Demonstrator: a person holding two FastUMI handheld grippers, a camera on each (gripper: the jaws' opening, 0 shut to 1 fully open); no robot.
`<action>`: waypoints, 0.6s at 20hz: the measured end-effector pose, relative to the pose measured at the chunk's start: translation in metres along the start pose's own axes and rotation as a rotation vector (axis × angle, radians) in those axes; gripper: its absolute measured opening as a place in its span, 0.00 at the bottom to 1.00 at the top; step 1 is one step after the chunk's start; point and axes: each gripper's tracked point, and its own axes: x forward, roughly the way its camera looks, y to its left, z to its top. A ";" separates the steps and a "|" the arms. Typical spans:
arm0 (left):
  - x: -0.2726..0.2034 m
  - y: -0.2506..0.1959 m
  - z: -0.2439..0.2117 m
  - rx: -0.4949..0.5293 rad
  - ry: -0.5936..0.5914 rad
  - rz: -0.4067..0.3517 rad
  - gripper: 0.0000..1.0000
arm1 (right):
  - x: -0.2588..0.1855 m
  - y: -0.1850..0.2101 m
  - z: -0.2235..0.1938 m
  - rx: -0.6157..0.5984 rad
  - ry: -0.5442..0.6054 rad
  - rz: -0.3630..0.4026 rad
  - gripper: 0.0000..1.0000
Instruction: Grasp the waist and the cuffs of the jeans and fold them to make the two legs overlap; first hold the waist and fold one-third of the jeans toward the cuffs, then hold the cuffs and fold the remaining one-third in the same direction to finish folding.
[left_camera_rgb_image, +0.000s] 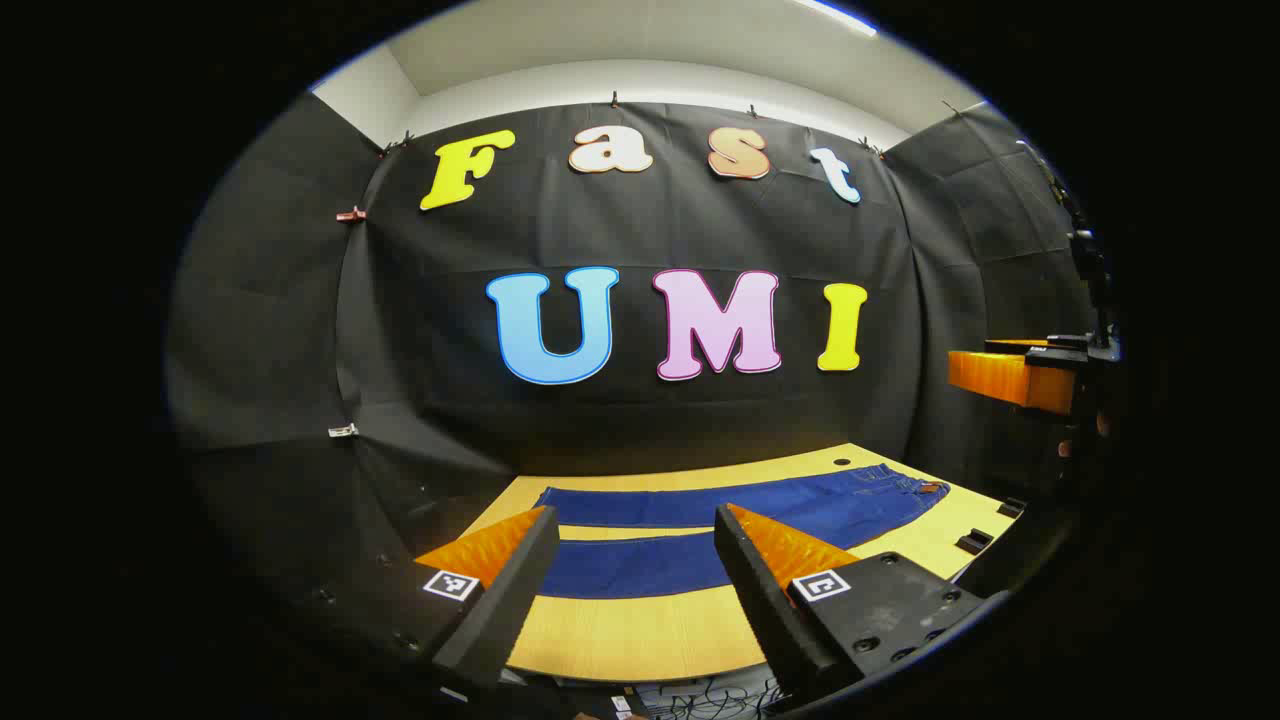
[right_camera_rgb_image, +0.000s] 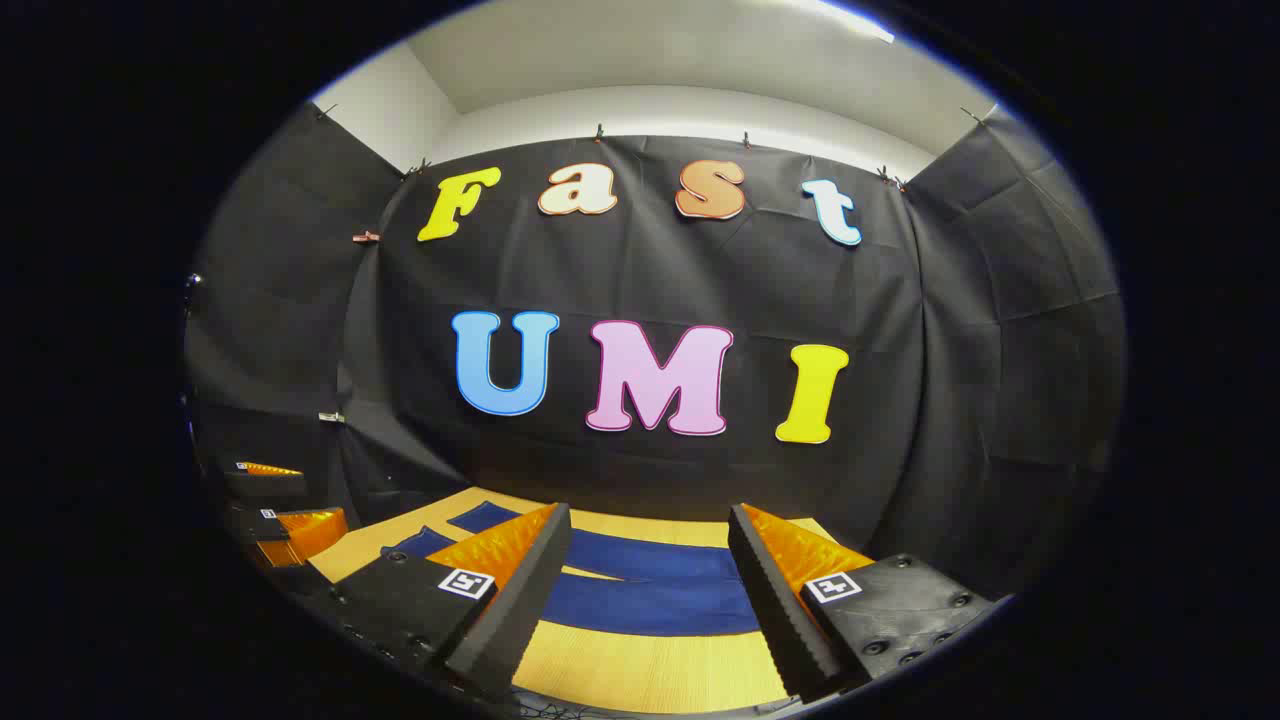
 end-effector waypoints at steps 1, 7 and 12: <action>0.001 0.000 -0.001 -0.001 0.004 -0.001 0.98 | -0.001 0.000 0.000 -0.002 0.002 -0.001 0.96; 0.011 -0.007 -0.005 -0.002 0.013 -0.025 0.98 | -0.010 -0.013 -0.002 -0.010 0.005 -0.034 0.96; 0.017 -0.013 -0.006 -0.008 0.012 -0.034 0.98 | -0.012 -0.023 -0.009 0.001 0.030 -0.061 0.96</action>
